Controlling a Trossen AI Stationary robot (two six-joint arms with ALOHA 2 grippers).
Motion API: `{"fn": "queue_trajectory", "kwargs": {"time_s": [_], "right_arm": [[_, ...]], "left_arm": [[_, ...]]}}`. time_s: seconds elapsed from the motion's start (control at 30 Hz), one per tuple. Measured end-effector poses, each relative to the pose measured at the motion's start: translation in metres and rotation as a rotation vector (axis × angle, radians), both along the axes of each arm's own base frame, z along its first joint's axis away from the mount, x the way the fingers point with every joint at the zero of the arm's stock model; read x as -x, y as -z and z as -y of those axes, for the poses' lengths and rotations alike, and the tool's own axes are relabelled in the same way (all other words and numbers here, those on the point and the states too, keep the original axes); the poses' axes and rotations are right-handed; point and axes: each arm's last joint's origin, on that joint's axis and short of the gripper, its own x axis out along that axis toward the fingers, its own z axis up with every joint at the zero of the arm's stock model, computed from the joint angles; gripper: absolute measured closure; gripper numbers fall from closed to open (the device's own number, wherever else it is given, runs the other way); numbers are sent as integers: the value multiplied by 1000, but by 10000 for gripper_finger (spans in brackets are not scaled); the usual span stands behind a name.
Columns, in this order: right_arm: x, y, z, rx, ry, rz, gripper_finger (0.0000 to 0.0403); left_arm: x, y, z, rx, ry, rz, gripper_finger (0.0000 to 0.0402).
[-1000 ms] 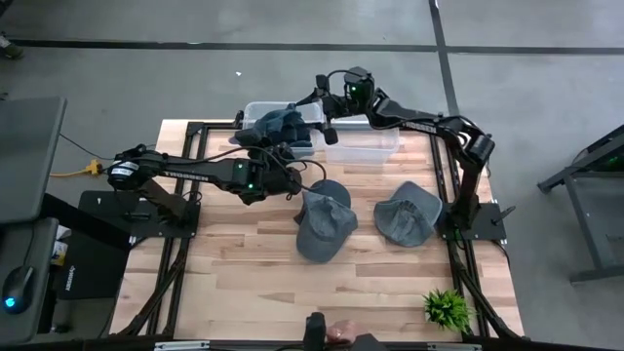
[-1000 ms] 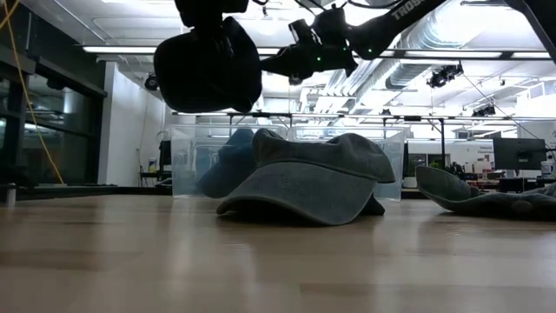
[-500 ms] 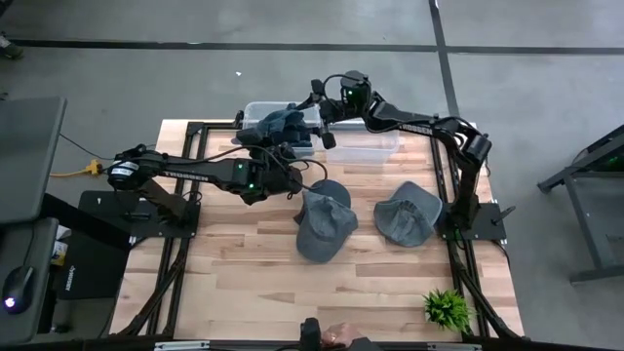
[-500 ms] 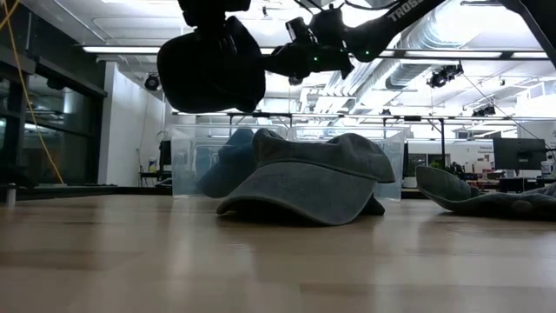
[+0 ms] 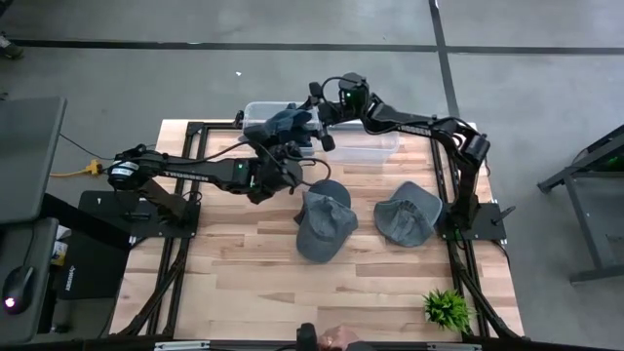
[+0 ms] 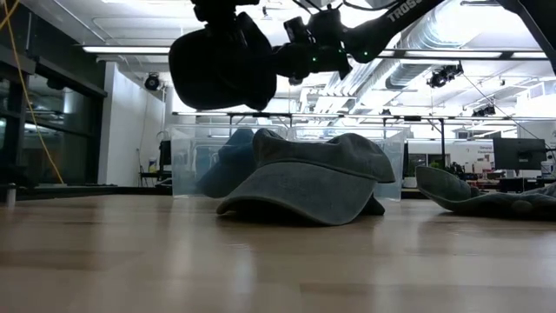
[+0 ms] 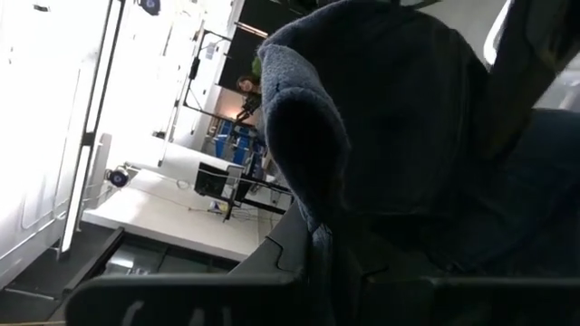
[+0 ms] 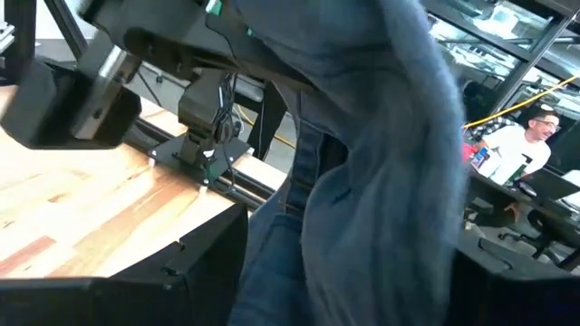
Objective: Pick and place caps into container
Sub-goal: Put the blue cap into the left transparent container
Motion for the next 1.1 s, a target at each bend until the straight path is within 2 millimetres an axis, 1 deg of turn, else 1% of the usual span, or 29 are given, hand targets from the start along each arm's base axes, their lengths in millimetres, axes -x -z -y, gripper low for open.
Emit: {"fn": "queue_trajectory", "kwargs": {"time_s": [0.2,0.33,0.43,0.57,0.7,0.8,0.83,0.93,1.1], "right_arm": [[-1,0,-1,0,-3,3,145],[-1,1,-2,-9,-20,-4,168],[-1,0,-3,-26,-34,-5,198],[-1,1,-2,-33,-25,-16,251],[-1,2,-2,-30,-4,-18,316],[-1,3,-1,-7,12,-24,375],[-1,3,-1,6,14,-27,387],[-1,4,0,19,47,-34,392],[-1,5,0,22,65,-46,399]], "left_arm": [[-4,-5,0,6,23,-2,391],[-6,-7,0,10,38,6,391],[-7,-8,0,16,52,20,391],[-8,-9,0,22,67,27,391],[-8,-10,0,22,72,23,391],[-8,-10,0,24,75,22,391],[-8,-10,0,27,81,22,391],[-9,-9,0,33,98,13,384],[-9,-9,0,30,102,-18,345]]}}
